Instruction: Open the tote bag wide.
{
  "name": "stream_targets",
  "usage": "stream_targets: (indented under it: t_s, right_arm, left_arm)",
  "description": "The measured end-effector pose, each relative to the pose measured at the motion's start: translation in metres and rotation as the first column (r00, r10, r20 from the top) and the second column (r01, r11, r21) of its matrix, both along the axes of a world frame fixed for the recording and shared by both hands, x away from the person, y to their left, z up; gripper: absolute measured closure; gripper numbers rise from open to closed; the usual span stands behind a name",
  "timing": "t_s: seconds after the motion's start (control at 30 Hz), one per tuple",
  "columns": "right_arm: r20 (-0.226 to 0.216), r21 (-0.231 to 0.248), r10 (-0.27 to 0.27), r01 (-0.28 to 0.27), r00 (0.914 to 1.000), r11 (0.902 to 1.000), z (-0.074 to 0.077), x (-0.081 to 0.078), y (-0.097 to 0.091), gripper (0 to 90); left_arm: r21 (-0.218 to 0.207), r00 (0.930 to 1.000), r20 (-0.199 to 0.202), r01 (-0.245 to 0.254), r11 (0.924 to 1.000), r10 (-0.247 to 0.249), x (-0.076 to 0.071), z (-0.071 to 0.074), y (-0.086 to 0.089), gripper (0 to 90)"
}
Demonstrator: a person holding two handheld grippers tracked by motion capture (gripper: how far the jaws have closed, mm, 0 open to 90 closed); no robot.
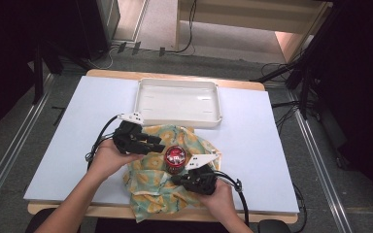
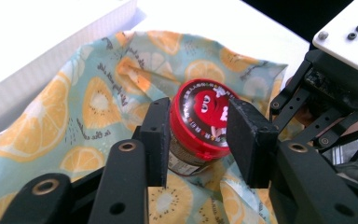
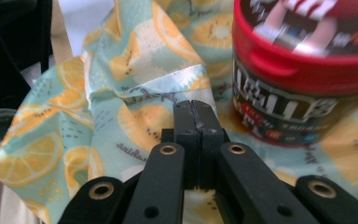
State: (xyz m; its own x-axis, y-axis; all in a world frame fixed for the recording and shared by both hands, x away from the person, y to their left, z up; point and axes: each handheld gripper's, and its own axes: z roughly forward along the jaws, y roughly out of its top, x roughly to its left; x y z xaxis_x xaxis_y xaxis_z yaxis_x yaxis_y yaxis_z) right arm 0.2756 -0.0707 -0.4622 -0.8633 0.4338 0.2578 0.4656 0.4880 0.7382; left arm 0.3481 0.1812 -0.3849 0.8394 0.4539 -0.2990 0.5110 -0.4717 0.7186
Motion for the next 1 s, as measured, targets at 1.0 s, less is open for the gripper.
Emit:
stream_targets:
  t_s: [1.0]
  right_arm:
    - [0.079,-0.075,0.024,-0.018,0.9965,0.997,-0.017,-0.009,0.012,86.8]
  left_arm:
    - [-0.018,0.9973,0.023,0.071,0.9973,-0.07,-0.006,-0.02,-0.012,36.4]
